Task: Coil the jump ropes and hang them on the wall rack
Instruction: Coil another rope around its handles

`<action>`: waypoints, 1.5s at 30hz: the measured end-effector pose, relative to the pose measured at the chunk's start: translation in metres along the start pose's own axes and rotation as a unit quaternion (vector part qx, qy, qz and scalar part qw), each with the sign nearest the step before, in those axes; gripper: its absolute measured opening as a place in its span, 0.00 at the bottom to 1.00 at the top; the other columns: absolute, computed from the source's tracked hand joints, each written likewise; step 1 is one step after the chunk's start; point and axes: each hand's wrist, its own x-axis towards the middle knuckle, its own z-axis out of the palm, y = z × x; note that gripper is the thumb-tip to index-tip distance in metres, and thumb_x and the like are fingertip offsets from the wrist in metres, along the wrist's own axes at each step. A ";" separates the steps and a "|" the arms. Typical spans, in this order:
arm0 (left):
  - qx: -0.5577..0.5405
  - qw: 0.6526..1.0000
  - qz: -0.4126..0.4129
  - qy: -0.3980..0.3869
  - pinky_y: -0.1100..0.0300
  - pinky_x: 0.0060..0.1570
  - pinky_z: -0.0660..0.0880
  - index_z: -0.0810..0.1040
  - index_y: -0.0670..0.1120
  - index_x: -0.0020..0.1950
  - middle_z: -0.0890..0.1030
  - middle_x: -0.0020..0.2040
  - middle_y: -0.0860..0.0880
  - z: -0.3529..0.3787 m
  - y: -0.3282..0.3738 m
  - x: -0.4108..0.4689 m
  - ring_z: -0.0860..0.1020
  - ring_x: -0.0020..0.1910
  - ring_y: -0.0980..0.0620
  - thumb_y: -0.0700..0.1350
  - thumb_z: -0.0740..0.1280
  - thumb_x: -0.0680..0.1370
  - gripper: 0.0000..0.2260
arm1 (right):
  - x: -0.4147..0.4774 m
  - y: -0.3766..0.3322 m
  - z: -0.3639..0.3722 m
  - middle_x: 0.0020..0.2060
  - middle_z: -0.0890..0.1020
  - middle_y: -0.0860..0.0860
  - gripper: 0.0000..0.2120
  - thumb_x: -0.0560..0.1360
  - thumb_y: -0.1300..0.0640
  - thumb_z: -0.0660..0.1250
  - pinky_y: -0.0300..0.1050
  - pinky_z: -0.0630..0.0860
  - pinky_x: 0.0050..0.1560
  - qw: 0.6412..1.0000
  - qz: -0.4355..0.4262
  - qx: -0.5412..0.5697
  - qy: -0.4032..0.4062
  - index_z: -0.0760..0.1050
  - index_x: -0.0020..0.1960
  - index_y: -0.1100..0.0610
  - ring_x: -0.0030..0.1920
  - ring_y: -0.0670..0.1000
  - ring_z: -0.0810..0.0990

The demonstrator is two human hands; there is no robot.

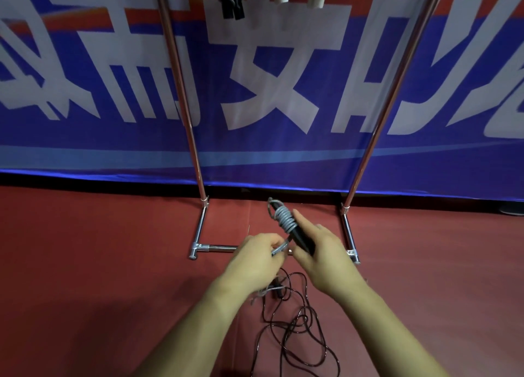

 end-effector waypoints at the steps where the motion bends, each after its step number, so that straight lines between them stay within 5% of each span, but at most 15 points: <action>1: 0.056 0.998 0.008 0.011 0.55 0.39 0.78 0.79 0.52 0.45 0.82 0.35 0.50 -0.001 0.002 -0.001 0.82 0.37 0.48 0.48 0.65 0.78 0.04 | -0.001 0.000 0.005 0.48 0.75 0.47 0.35 0.76 0.56 0.70 0.43 0.72 0.48 0.999 -0.006 -0.041 -0.003 0.60 0.78 0.42 0.47 0.50 0.77; 4: 0.207 0.978 0.009 0.029 0.55 0.44 0.72 0.80 0.51 0.50 0.84 0.47 0.48 -0.004 0.010 -0.006 0.81 0.50 0.42 0.50 0.65 0.76 0.07 | -0.004 -0.005 0.019 0.51 0.72 0.49 0.33 0.78 0.53 0.65 0.49 0.72 0.45 0.991 0.008 -0.135 -0.022 0.57 0.79 0.41 0.49 0.57 0.79; 8: 0.263 0.963 0.013 0.057 0.53 0.49 0.73 0.79 0.48 0.49 0.83 0.50 0.46 -0.003 0.016 -0.007 0.80 0.52 0.40 0.49 0.64 0.76 0.08 | -0.003 -0.009 0.027 0.53 0.73 0.48 0.27 0.81 0.44 0.60 0.49 0.72 0.40 0.973 0.024 -0.227 -0.010 0.58 0.78 0.39 0.50 0.55 0.80; 15: 0.122 0.988 0.085 0.047 0.56 0.44 0.74 0.79 0.54 0.47 0.80 0.45 0.54 -0.017 -0.002 -0.005 0.79 0.45 0.49 0.47 0.69 0.70 0.06 | -0.010 -0.005 0.032 0.38 0.72 0.47 0.20 0.76 0.35 0.52 0.46 0.66 0.29 0.952 -0.021 -0.305 0.000 0.71 0.64 0.38 0.39 0.53 0.81; 22: 0.089 0.985 -0.027 0.148 0.55 0.44 0.76 0.80 0.50 0.42 0.84 0.40 0.51 -0.028 -0.030 0.007 0.81 0.43 0.44 0.43 0.62 0.76 0.08 | -0.004 0.003 0.004 0.47 0.79 0.47 0.19 0.78 0.44 0.63 0.47 0.75 0.38 0.954 0.020 -0.294 0.060 0.71 0.69 0.39 0.47 0.54 0.82; 28: -0.046 0.999 -0.008 0.021 0.59 0.59 0.75 0.81 0.55 0.55 0.83 0.52 0.57 -0.006 -0.027 0.011 0.80 0.52 0.57 0.47 0.65 0.77 0.10 | 0.001 0.004 0.002 0.50 0.80 0.47 0.19 0.78 0.41 0.63 0.48 0.75 0.44 0.960 0.040 -0.274 0.033 0.71 0.68 0.39 0.53 0.56 0.81; 35: -0.150 0.985 -0.019 -0.086 0.52 0.39 0.68 0.77 0.50 0.38 0.74 0.32 0.55 0.021 -0.009 0.008 0.70 0.33 0.54 0.57 0.65 0.69 0.11 | 0.003 -0.005 0.005 0.50 0.79 0.48 0.22 0.78 0.44 0.66 0.48 0.73 0.44 0.978 0.037 -0.198 0.046 0.71 0.71 0.41 0.54 0.57 0.80; 39: -0.087 0.995 0.003 -0.041 0.57 0.34 0.67 0.77 0.49 0.40 0.76 0.30 0.54 0.013 -0.006 0.012 0.69 0.28 0.57 0.55 0.64 0.81 0.14 | 0.003 -0.003 -0.001 0.51 0.76 0.48 0.24 0.81 0.43 0.60 0.48 0.70 0.40 0.965 0.055 -0.253 0.031 0.62 0.76 0.39 0.53 0.56 0.80; 42: -0.042 0.998 0.044 0.006 0.63 0.27 0.62 0.77 0.48 0.38 0.69 0.26 0.54 0.006 -0.007 0.012 0.65 0.26 0.57 0.55 0.67 0.80 0.15 | -0.001 -0.002 0.006 0.55 0.75 0.49 0.24 0.84 0.43 0.55 0.48 0.68 0.38 0.949 0.052 -0.311 -0.019 0.56 0.79 0.40 0.52 0.57 0.81; 45: -0.047 0.998 0.032 0.006 0.67 0.27 0.64 0.81 0.49 0.38 0.71 0.25 0.56 -0.001 -0.009 0.009 0.67 0.26 0.59 0.55 0.70 0.78 0.13 | -0.007 -0.004 0.010 0.56 0.77 0.48 0.25 0.82 0.42 0.57 0.47 0.72 0.41 0.941 0.024 -0.327 -0.085 0.59 0.78 0.41 0.54 0.55 0.81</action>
